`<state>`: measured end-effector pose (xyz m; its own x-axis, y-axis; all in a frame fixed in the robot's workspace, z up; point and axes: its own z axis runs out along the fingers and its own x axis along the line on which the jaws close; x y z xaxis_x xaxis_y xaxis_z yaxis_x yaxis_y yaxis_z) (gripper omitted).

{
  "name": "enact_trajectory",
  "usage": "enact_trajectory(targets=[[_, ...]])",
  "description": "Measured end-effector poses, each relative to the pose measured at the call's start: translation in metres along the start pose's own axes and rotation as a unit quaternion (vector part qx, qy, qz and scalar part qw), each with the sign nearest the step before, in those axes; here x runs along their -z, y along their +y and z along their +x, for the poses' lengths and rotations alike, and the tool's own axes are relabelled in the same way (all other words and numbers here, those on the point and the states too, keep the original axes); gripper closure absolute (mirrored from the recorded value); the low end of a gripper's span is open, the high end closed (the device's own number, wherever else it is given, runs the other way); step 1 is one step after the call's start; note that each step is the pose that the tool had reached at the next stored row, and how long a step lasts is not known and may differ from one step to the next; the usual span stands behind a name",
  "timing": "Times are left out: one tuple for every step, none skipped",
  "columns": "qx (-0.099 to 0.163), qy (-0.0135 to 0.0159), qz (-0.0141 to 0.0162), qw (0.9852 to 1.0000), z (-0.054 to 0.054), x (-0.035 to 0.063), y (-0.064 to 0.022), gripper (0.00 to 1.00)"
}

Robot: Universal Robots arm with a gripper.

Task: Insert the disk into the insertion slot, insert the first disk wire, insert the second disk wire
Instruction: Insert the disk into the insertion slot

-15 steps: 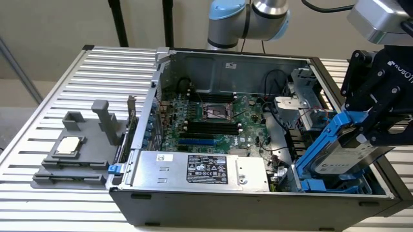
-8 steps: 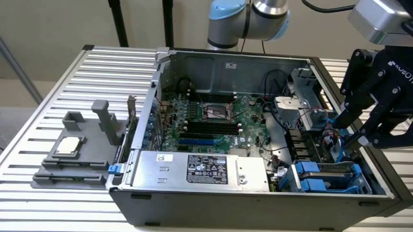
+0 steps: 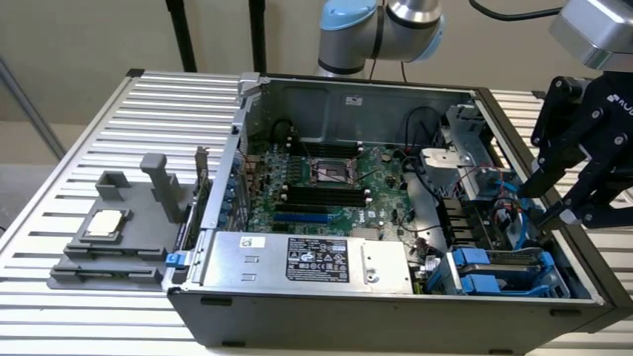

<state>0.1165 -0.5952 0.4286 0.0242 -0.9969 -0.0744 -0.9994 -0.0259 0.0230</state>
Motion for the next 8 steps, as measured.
enact_trajectory(targets=[[0.000,0.0000,0.0000,1.0000,0.0000,0.0000,0.0000,0.61],[0.000,0.0000,0.0000,1.0000,0.0000,0.0000,0.0000,0.68],[0.000,0.0000,0.0000,1.0000,0.0001,-0.0001,0.0000,0.68],[0.000,0.0000,0.0000,1.0000,0.0000,-0.0001,-0.0001,0.75],[0.000,-0.0001,0.0000,1.0000,0.0000,-0.0001,-0.0001,0.75],[0.000,-0.0001,0.0000,1.0000,0.0000,-0.0001,-0.0001,0.75],[0.000,-0.0001,0.0000,1.0000,0.0000,-0.0001,-0.0001,0.81],[0.000,-0.0001,0.0000,1.0000,0.0000,-0.0001,-0.0001,0.81]])
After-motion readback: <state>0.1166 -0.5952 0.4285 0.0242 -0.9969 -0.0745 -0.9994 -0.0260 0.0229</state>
